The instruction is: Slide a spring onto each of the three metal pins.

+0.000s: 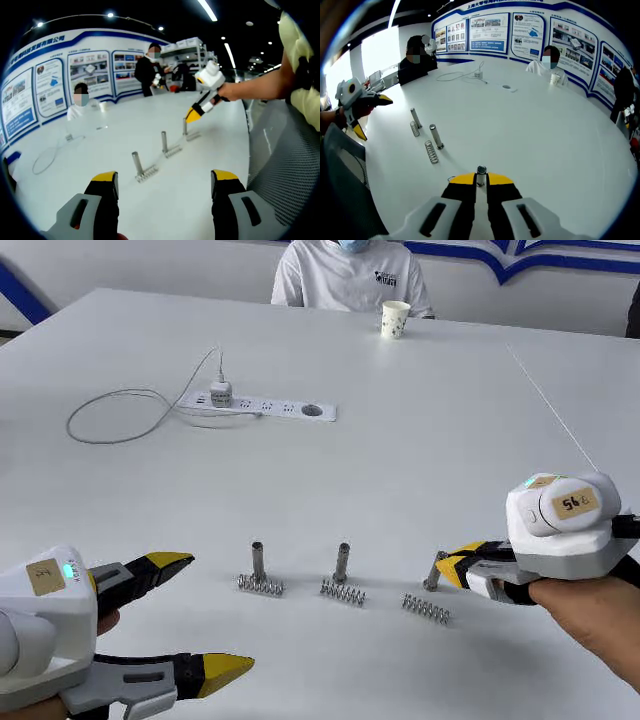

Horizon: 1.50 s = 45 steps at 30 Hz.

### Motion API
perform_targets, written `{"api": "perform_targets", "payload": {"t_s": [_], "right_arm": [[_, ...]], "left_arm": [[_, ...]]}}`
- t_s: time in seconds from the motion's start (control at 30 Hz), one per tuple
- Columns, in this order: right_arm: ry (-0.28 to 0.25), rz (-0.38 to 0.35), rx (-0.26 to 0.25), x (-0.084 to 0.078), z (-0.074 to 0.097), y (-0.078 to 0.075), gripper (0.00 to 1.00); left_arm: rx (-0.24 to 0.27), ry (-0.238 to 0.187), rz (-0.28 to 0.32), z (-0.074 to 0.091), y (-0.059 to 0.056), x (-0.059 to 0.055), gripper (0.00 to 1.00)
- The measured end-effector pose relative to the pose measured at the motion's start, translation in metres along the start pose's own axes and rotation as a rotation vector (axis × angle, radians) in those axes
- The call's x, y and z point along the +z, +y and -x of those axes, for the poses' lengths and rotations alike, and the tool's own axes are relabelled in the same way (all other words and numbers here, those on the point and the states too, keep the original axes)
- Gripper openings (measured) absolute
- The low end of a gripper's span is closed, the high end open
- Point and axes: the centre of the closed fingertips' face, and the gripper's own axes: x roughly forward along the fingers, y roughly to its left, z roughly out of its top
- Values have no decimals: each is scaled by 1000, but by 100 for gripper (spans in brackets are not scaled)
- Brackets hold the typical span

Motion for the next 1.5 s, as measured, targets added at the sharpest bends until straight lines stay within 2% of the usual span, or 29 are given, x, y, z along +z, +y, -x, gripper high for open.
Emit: {"api": "perform_targets", "payload": {"t_s": [0.4, 0.63, 0.97, 1.3, 1.5], "right_arm": [[9, 21, 4, -4, 5, 0, 11], [23, 47, 30, -13, 11, 6, 14], [60, 89, 137, -32, 11, 22, 16], [95, 152, 205, -44, 3, 31, 16], [115, 198, 228, -49, -2, 33, 16]], "left_arm": [[-1, 1, -4, 1, -2, 1, 77], [-7, 1, -9, 0, -4, 2, 77], [-13, 6, -7, -2, -7, 1, 77], [-14, 9, -4, -4, -5, 0, 77], [-16, 13, 2, -5, -6, -2, 77]]}}
